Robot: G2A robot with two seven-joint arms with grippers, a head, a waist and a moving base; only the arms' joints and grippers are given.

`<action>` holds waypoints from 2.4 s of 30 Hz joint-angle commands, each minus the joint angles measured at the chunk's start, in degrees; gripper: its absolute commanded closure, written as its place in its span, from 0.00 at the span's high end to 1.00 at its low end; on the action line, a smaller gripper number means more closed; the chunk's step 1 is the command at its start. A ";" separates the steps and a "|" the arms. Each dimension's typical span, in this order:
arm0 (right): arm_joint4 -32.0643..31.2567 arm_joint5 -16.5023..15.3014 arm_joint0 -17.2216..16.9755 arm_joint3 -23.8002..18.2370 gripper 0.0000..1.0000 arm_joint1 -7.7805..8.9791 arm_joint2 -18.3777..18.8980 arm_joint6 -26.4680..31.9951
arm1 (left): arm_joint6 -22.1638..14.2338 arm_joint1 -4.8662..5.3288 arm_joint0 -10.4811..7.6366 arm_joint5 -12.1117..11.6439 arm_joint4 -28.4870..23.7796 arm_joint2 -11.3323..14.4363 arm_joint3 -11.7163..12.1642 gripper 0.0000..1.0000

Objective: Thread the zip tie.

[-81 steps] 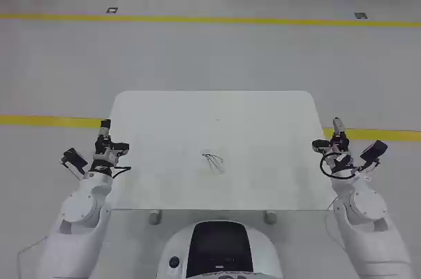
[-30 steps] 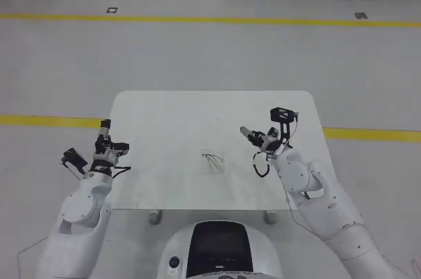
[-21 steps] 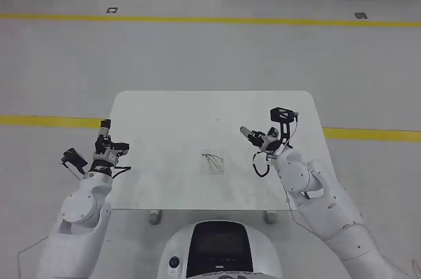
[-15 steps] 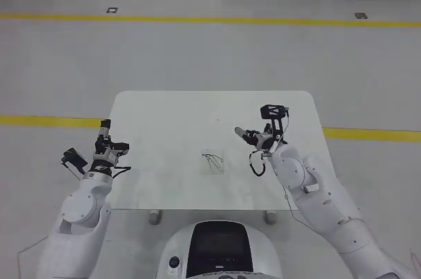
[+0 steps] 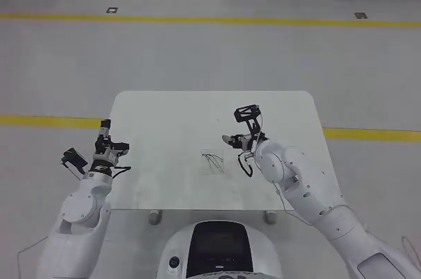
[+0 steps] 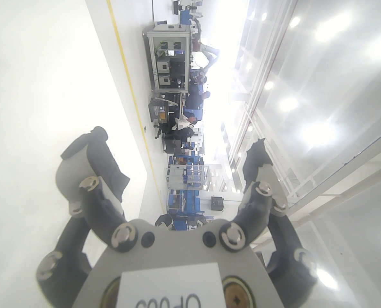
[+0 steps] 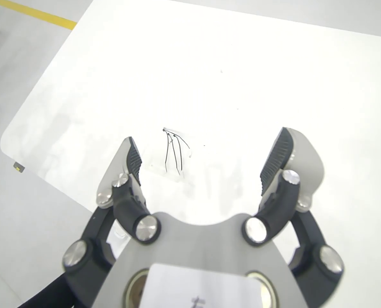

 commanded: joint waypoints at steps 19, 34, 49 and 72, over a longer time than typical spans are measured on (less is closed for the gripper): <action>0.68 -19.10 18.60 12.25 1.00 -5.42 -15.20 24.26 | 0.00 0.00 0.00 0.00 0.00 0.00 0.00 1.00; 3.53 -25.32 22.92 16.41 1.00 -7.53 -18.48 28.44 | 0.00 0.00 0.00 0.00 0.00 0.00 0.00 1.00; 11.32 -26.97 30.80 35.76 1.00 -15.99 -26.87 25.56 | 0.00 0.00 0.00 0.00 0.00 0.00 0.00 1.00; 11.56 -25.52 29.40 39.51 1.00 -18.56 -28.52 23.35 | 0.00 0.00 0.00 0.00 0.00 0.00 0.00 1.00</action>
